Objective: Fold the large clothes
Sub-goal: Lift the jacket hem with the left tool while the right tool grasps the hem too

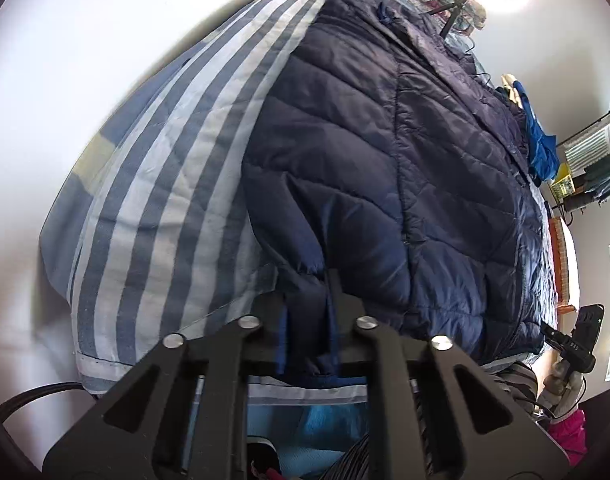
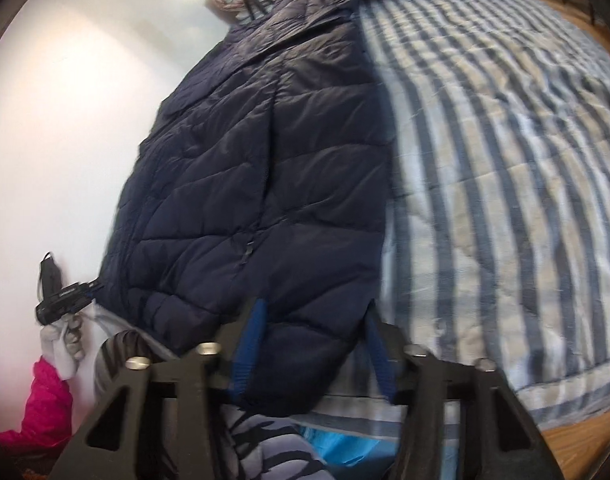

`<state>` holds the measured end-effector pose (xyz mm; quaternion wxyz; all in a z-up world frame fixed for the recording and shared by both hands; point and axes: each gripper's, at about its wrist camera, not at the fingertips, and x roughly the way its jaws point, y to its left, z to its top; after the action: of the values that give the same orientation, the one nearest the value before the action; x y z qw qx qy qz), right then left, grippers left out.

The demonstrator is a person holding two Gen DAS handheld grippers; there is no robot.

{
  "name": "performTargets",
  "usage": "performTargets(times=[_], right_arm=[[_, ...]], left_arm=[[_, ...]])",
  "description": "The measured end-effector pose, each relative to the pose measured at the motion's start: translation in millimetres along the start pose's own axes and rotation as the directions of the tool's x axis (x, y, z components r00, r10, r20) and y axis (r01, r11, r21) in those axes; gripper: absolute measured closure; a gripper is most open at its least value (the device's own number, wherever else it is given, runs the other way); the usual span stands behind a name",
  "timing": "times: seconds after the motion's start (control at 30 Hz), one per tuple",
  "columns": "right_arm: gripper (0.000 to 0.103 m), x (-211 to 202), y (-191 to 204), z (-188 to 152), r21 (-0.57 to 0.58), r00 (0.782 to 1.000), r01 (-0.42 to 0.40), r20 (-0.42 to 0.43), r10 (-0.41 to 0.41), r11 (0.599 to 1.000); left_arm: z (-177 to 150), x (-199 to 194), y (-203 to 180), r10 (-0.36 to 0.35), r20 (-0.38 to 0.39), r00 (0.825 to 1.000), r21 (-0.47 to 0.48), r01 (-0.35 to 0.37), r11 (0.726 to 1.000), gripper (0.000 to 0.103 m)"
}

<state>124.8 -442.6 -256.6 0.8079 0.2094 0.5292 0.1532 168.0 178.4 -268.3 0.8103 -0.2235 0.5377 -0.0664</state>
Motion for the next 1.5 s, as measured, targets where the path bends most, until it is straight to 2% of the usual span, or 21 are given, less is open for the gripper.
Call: performTargets(times=[0.03,0.07,0.1,0.23,0.47,0.77,0.83,0.97,1.23,1.5], right_arm=[[0.073,0.7,1.1,-0.2,-0.001,1.0,-0.005,-0.004,0.005,1.0],[0.088,0.7,2.7,-0.4,-0.005,1.0,-0.013,-0.004,0.013,1.0],[0.094,0.1,4.2,0.0,-0.007,0.999,-0.032,-0.005,0.032,0.999],[0.101,-18.6,8.1,-0.5,-0.003,0.996,-0.07,0.053,0.07,0.998],[0.103,-58.8,16.7,0.7,-0.023,0.991,-0.054,0.125,0.056,0.998],[0.103,-113.3,23.3,3.8,-0.045,0.972,-0.056,0.224,0.065,0.997],[0.103,-121.4,23.9,4.7,-0.043,0.968,-0.056,0.243,0.065,0.998],[0.103,-127.9,29.6,26.6,-0.054,0.958,-0.056,0.279,0.069,0.997],[0.103,-118.2,40.1,82.0,-0.096,0.949,-0.037,0.308,0.065,0.995],[0.103,-89.8,33.7,153.0,-0.059,0.954,0.012,0.3,0.006,0.998]], left_arm=[[0.4,-2.2,-1.8,-0.007,0.007,1.0,-0.001,0.007,1.0,0.094],[0.5,-4.9,-2.9,-0.018,0.015,1.0,-0.005,0.018,1.0,0.095],[0.6,-8.1,-3.9,-0.028,0.025,0.999,-0.01,0.028,1.0,0.095],[-0.1,-27.5,-7.2,-0.067,0.073,0.995,-0.019,0.069,0.997,0.097],[-9.5,-67.5,-13.2,-0.137,0.142,0.98,-0.021,0.142,0.99,0.098],[-27.4,-105.6,-41.6,-0.187,0.184,0.965,0.04,0.183,0.982,0.099],[-19.8,-115.2,-46.7,-0.199,0.206,0.958,0.052,0.193,0.98,0.099],[5.6,-123.9,-60.3,-0.217,0.24,0.946,0.075,0.204,0.976,0.099],[66.1,-109.8,-92.8,-0.192,0.265,0.945,0.141,0.159,0.977,0.099],[139.1,-67.5,-107.7,-0.149,0.267,0.952,0.116,0.122,0.986,0.099]])
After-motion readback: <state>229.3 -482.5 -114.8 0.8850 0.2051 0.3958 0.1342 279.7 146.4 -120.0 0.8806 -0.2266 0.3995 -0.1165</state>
